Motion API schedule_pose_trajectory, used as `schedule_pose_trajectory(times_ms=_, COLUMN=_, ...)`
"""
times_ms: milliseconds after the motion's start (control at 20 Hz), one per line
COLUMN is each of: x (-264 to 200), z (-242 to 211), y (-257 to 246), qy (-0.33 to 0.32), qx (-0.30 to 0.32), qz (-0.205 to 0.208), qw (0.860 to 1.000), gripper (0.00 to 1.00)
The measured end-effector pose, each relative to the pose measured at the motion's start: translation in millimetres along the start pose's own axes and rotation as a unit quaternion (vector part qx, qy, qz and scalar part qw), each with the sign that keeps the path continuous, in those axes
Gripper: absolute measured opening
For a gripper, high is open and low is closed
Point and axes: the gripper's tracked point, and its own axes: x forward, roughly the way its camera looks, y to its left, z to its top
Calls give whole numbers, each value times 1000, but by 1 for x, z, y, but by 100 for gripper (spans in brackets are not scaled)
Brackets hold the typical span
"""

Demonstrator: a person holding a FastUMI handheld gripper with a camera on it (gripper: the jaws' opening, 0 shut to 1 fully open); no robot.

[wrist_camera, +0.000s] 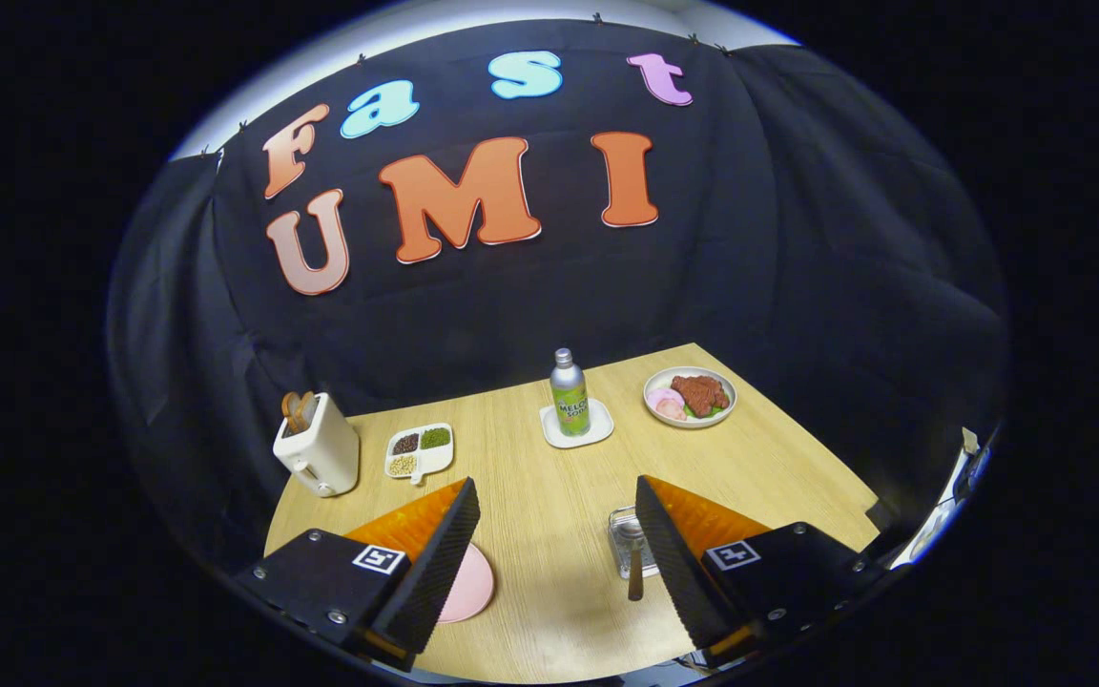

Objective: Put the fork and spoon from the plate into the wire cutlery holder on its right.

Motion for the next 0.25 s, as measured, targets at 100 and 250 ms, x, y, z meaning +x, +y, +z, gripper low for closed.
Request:
schedule_pose_trajectory(times_ms=100, x=-1, z=-3, y=4, qy=3, qx=-3, qz=-2, qw=1000, gripper=98)
schedule_pose_trajectory(times_ms=250, x=-3, z=-3, y=10, qy=1, qx=1, qz=1, qw=1000, gripper=98)
